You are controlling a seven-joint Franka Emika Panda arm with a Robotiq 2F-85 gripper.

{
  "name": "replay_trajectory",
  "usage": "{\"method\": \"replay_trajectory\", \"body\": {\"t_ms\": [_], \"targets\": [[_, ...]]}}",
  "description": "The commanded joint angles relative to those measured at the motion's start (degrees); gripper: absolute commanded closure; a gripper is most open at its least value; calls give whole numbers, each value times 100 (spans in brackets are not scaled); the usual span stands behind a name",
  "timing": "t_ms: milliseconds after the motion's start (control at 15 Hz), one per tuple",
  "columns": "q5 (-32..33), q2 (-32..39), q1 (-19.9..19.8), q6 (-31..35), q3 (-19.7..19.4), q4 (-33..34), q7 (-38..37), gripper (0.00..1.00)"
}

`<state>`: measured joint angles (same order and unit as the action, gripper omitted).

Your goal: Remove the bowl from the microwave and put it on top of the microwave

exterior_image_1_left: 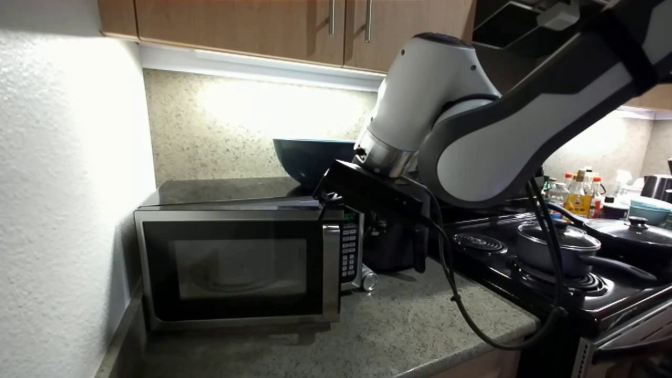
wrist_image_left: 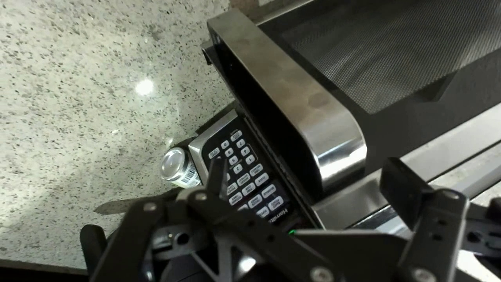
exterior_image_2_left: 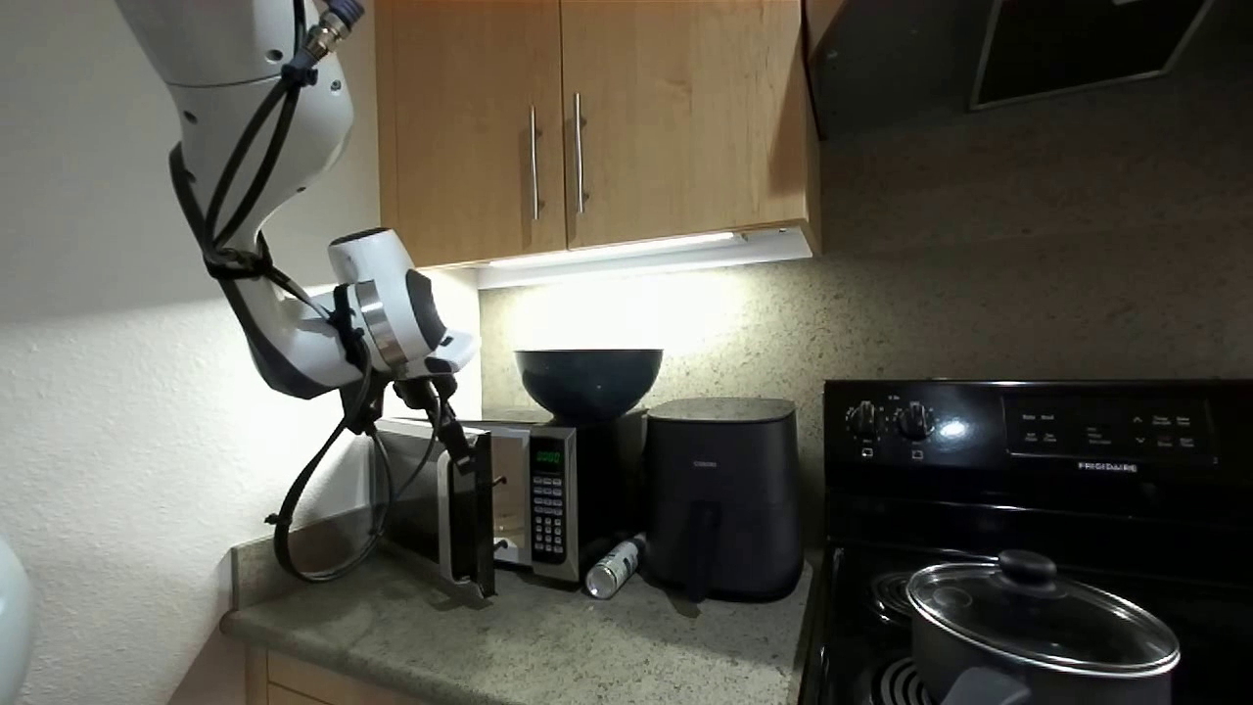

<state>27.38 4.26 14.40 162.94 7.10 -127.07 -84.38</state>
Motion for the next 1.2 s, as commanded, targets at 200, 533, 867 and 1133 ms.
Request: {"method": "replay_trajectory", "body": {"t_ms": [200,533,867,1133], "targets": [[-64,-18,-22,99,-194,55,-810,0],[-11,12,7,-34,-217,80,-722,0],[-95,-61,137,-233,-26,-38,-358,0],[-240,-54,289,-609,211,-66,-122,0]]}}
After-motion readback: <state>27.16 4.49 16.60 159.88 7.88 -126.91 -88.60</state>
